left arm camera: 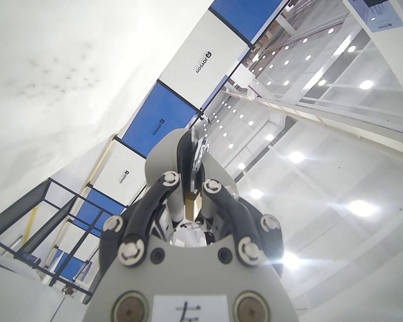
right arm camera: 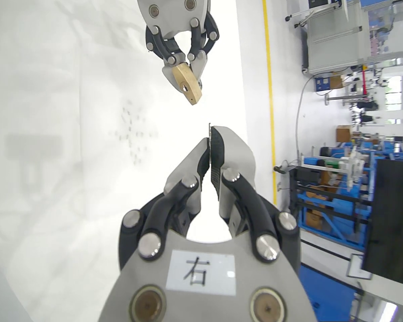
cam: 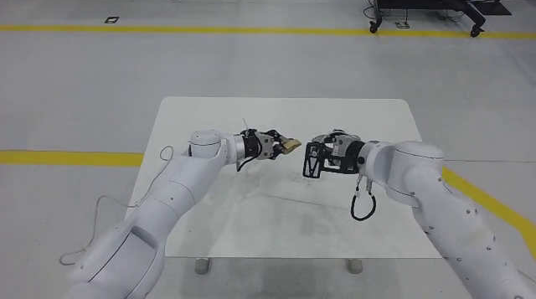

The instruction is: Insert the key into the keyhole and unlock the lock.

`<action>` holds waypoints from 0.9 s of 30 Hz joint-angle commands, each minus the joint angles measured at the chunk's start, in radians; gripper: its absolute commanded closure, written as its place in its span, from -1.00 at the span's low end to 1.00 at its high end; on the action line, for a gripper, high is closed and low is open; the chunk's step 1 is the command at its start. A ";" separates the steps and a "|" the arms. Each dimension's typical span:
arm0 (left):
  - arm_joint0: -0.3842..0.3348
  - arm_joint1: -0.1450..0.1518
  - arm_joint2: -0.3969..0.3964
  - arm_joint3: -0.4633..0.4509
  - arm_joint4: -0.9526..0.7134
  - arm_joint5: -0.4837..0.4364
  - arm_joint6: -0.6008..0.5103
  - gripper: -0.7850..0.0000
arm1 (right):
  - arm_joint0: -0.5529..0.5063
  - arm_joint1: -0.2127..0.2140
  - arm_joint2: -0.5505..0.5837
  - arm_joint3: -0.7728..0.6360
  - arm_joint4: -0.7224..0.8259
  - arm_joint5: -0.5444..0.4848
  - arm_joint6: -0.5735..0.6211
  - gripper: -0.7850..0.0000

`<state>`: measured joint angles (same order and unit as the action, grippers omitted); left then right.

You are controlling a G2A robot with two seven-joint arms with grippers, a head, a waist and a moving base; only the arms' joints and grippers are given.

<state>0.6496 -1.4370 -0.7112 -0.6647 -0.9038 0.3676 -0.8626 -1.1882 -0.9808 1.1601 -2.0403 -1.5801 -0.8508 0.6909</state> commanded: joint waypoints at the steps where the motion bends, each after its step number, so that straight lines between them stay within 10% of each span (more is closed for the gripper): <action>1: 0.005 -0.001 -0.005 -0.006 0.001 0.005 0.007 1.00 | 0.001 0.001 -0.042 -0.031 -0.091 -0.030 0.003 1.00; 27: 0.019 -0.019 -0.050 0.003 -0.004 0.066 -0.025 1.00 | 0.117 -0.052 -0.251 0.051 -0.194 -0.035 0.089 1.00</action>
<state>0.6683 -1.4555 -0.7605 -0.6620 -0.9086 0.4305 -0.8861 -1.0749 -1.0304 0.9145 -1.9959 -1.7767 -0.8854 0.7810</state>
